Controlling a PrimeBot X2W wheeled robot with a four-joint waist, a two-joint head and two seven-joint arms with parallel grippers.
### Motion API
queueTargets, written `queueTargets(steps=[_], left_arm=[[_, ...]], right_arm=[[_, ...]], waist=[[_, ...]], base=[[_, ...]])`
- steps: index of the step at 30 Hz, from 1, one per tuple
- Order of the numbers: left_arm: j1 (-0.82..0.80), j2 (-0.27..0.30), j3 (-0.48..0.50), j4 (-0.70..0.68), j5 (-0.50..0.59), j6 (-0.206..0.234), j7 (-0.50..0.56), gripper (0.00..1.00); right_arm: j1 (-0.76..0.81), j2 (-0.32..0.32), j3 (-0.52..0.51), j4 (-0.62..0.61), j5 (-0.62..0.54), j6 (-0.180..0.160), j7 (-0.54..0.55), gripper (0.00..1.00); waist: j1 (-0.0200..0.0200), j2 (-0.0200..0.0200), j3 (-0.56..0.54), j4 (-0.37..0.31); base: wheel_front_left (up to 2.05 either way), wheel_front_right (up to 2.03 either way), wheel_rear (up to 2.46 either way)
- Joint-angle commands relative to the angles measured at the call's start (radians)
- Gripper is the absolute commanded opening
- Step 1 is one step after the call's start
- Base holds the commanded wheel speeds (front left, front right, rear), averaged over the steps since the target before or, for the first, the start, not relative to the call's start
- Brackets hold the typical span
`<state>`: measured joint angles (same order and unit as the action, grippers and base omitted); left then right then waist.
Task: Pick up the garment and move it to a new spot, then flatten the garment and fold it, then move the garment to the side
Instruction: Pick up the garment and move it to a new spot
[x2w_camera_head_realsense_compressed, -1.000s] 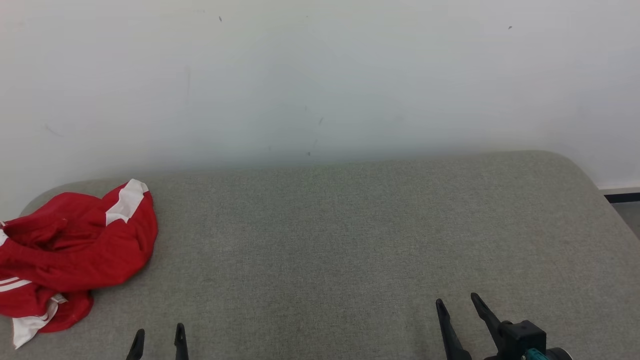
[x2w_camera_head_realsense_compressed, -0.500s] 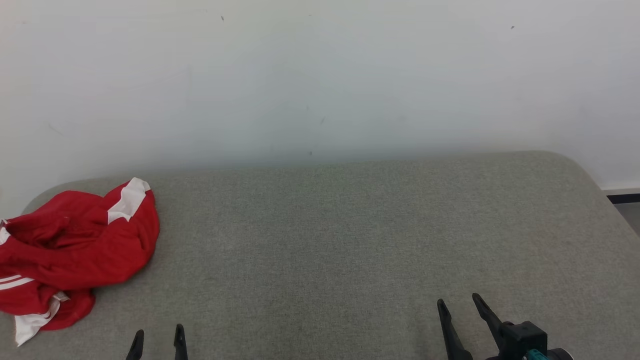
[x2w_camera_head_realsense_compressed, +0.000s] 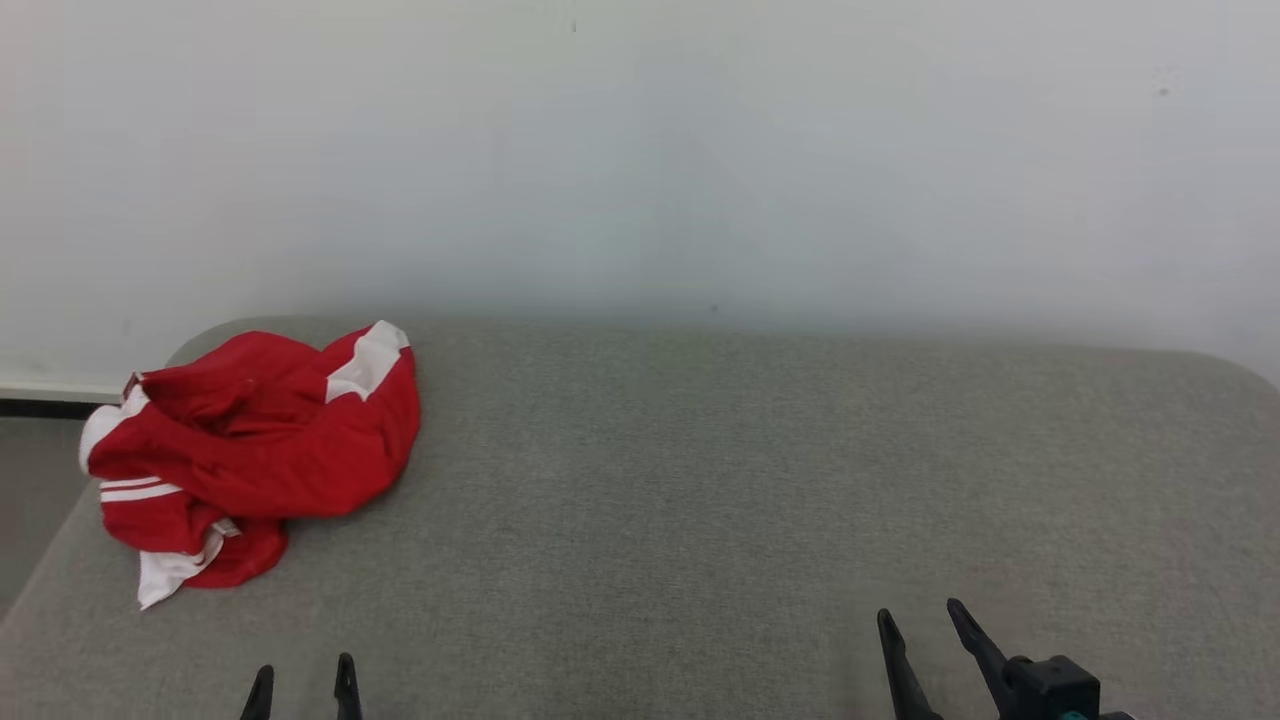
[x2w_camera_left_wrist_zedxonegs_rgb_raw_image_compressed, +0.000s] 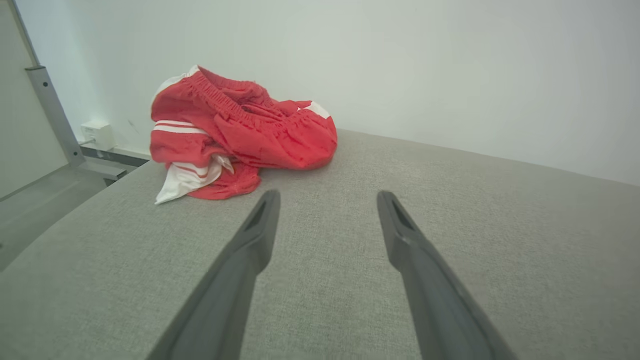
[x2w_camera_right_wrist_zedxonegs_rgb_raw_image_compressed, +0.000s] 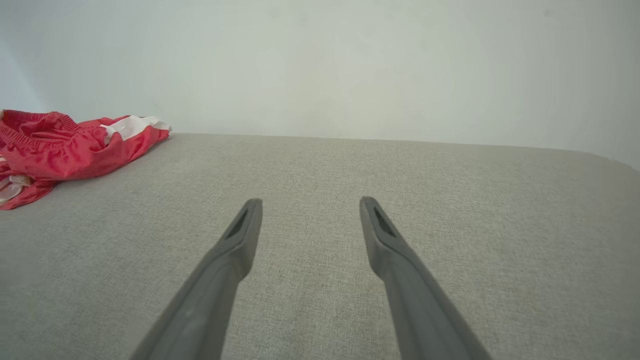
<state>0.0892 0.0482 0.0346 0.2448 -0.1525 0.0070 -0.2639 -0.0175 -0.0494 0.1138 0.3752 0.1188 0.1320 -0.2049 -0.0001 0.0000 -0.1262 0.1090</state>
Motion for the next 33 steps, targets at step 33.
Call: queueTargets(steps=[33], left_arm=[[0.071, 0.021, 0.113, -0.058, 0.013, 0.001, -0.001, 1.0]], right_arm=[[-0.08, -0.002, 0.139, 0.1, 0.079, -0.002, -0.053, 1.0]], waist=[[0.0001, 0.0, 0.015, 0.332]], base=[[0.0, 0.0, 0.0]])
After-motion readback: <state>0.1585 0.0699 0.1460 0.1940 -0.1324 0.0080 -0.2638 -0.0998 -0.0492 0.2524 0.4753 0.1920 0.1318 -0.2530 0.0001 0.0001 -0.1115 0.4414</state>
